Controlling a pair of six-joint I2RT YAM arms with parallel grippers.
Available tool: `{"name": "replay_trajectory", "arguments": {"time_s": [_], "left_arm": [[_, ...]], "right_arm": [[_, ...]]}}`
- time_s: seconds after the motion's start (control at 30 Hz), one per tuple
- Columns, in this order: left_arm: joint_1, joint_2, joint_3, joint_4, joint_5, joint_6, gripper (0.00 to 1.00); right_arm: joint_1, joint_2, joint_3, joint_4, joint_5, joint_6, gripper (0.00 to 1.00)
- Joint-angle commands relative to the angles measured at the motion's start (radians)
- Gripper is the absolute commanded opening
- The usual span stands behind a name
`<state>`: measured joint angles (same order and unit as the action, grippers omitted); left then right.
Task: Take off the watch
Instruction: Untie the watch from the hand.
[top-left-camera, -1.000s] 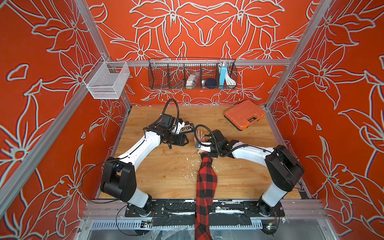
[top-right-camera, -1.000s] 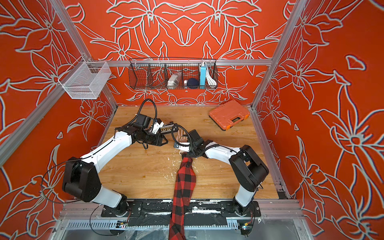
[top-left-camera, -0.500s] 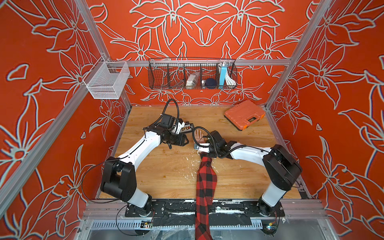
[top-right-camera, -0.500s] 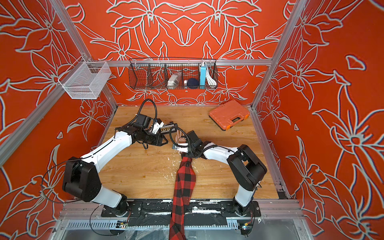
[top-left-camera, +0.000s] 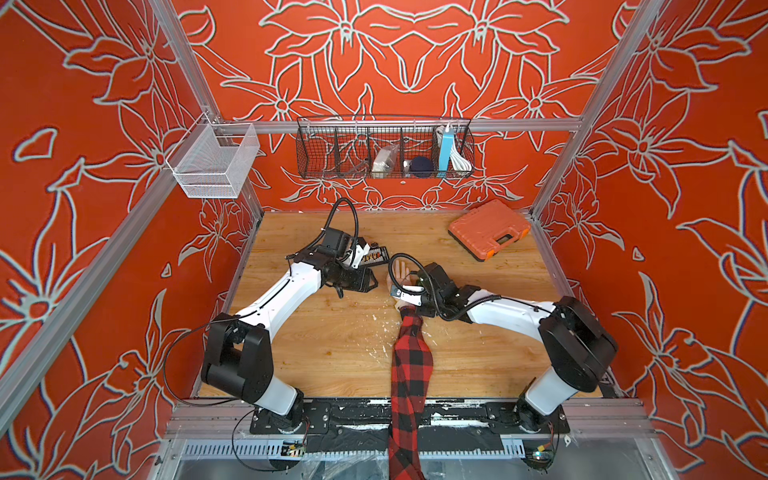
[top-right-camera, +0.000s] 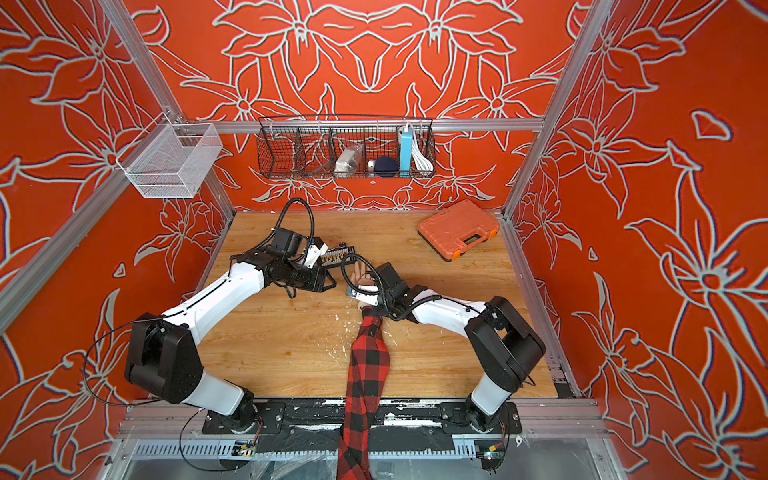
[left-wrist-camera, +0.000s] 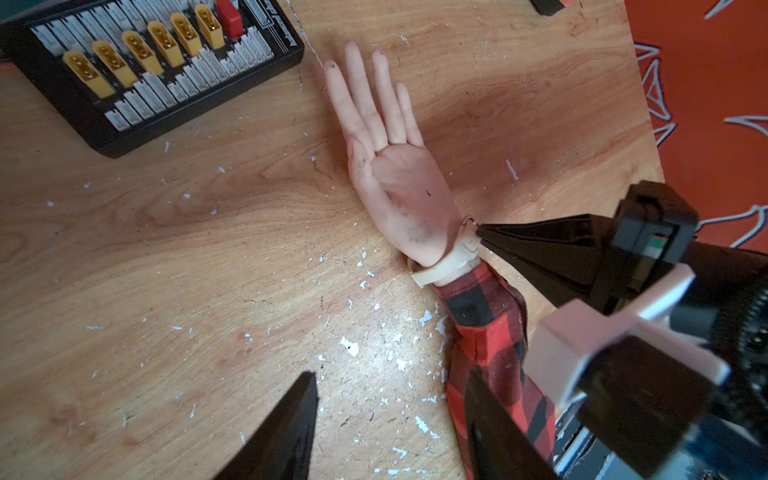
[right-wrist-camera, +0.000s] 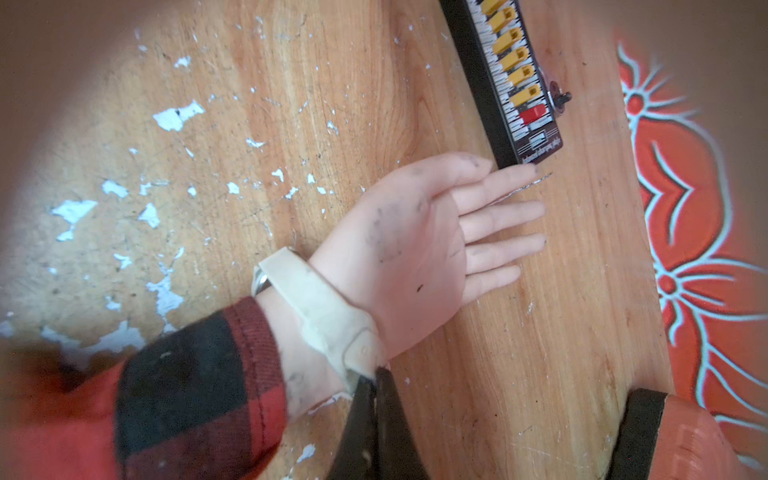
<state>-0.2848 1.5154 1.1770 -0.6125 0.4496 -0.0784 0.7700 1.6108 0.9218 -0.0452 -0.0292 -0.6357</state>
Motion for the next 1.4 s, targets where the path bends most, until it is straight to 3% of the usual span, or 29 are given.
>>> {"name": "replay_trajectory", "arguments": {"time_s": [0.0,0.37,0.57,0.67,0.8,1.07,1.37], "left_arm": [[0.006,0.01,0.02,-0.009,0.021,0.009,0.57],[0.004,-0.001,0.006,0.005,0.043,-0.004,0.57],[-0.013,-0.026,-0.028,0.044,0.151,-0.082,0.57],[-0.028,-0.052,-0.076,0.146,0.278,-0.212,0.57],[-0.054,-0.063,-0.188,0.417,0.418,-0.505,0.57],[-0.097,0.012,-0.245,0.639,0.406,-0.85,0.55],[-0.121,0.089,-0.246,0.609,0.302,-0.937,0.44]], "right_arm": [[0.006,-0.092,-0.021,0.054,-0.015,0.098,0.0],[0.006,-0.189,-0.093,0.125,-0.039,0.266,0.0],[0.006,-0.18,-0.103,0.148,-0.08,0.352,0.0],[0.006,-0.187,-0.123,0.18,-0.084,0.378,0.0],[0.006,-0.183,-0.136,0.209,-0.089,0.393,0.0],[0.005,-0.187,-0.15,0.238,-0.112,0.392,0.0],[0.006,-0.196,-0.16,0.26,-0.125,0.404,0.0]]}}
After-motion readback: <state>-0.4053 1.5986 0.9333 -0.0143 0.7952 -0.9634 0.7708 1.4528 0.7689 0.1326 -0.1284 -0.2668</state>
